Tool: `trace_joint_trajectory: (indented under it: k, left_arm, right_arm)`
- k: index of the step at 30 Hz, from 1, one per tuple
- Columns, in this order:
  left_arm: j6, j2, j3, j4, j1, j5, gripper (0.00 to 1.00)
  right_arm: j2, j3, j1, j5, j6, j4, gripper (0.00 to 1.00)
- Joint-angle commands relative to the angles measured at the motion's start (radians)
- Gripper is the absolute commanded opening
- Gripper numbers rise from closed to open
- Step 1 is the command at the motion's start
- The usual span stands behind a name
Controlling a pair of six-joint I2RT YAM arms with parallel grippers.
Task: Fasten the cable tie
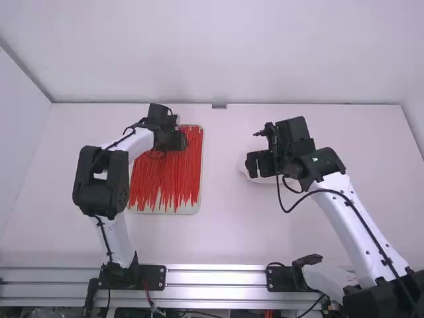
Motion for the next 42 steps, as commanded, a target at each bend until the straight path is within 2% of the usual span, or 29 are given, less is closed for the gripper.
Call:
trace_joint_trajectory:
  k: [1,7,14,22,35,38,39,42]
  left_arm:
    - [0.015,0.029,-0.002,0.000,-0.018,-0.019,0.50]
    - [0.016,0.029,0.019,-0.026,-0.018,-0.058,0.51]
    - [0.016,0.029,0.116,-0.126,-0.018,-0.209,0.53]
    - [0.019,0.043,0.137,-0.103,0.010,-0.192,0.51]
    - [0.015,0.108,0.136,-0.070,-0.013,-0.176,0.42]
    - [0.015,0.108,0.136,-0.067,-0.005,-0.177,0.33]
    - [0.015,0.108,0.136,-0.067,-0.005,-0.177,0.26]
    - [0.015,0.113,0.136,-0.059,-0.002,-0.197,0.24]
  right_arm:
    - [0.007,0.032,-0.002,-0.003,0.003,-0.003,1.00]
    - [0.007,0.032,-0.002,-0.003,0.003,-0.004,1.00]
    - [0.007,0.032,0.000,-0.003,0.003,-0.016,0.99]
    - [0.007,0.032,0.000,-0.003,0.003,-0.039,0.99]
    - [0.007,0.032,-0.006,-0.003,0.003,-0.055,0.99]
    - [0.007,0.032,-0.011,-0.003,0.003,-0.063,1.00]
    - [0.007,0.032,-0.014,-0.003,0.004,-0.064,1.00]
    - [0.007,0.032,-0.019,0.001,0.029,-0.064,0.99]
